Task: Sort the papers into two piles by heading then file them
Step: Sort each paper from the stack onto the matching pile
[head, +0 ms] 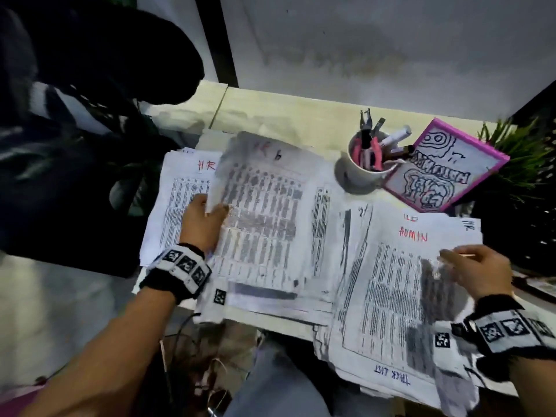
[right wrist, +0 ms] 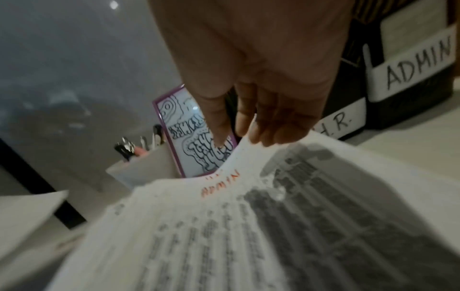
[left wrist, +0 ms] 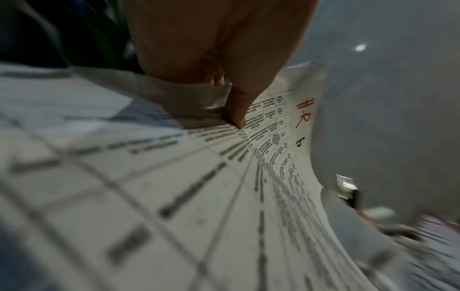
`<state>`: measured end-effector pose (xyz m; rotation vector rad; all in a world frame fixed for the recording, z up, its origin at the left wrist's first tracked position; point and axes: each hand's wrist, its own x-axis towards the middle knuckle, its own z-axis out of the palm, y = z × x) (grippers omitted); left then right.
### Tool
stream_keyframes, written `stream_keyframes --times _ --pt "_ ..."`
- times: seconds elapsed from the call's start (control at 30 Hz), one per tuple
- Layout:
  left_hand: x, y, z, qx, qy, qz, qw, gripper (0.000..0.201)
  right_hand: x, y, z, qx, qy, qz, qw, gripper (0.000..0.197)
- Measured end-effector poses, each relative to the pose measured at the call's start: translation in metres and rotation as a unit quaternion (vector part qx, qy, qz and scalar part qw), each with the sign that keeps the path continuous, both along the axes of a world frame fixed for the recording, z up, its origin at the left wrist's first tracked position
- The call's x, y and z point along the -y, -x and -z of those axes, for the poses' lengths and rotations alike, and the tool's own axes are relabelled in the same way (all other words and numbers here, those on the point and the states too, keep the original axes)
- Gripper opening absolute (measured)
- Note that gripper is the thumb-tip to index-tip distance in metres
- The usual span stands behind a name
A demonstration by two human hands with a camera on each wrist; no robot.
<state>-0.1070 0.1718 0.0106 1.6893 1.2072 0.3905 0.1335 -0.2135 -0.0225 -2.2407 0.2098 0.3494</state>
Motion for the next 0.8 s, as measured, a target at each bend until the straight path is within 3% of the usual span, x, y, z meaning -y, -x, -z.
stream_keyframes --times 0.1,0.2,0.27,0.37,0.5,0.67,0.8 --pt "-0.060 0.039 0.011 -0.074 -0.027 -0.049 0.996 0.032 0.013 0.006 0.004 0.004 0.161 0.029 0.986 0.033" --pt "-0.090 0.057 0.022 -0.120 -0.044 -0.067 0.990 0.040 0.029 0.011 0.012 -0.018 0.203 0.057 0.977 0.055" --pt "-0.100 0.061 0.030 -0.138 -0.056 -0.064 0.987 0.044 0.040 0.015 0.020 -0.027 0.225 0.056 0.972 0.058" --pt "-0.111 0.059 0.042 -0.175 -0.077 -0.047 0.981 0.046 0.050 0.016 0.027 -0.042 0.234 0.057 0.970 0.035" --pt "-0.121 0.055 0.062 -0.262 -0.106 -0.033 0.959 0.053 0.041 0.019 0.027 0.000 0.228 0.064 0.972 0.035" --pt "-0.115 0.043 0.075 -0.241 -0.022 -0.056 0.969 0.039 0.034 0.022 0.028 0.042 0.168 0.068 0.983 0.037" --pt "-0.098 0.018 0.063 -0.299 -0.132 -0.082 0.941 0.054 0.040 0.016 0.032 0.063 0.139 0.056 0.987 0.025"
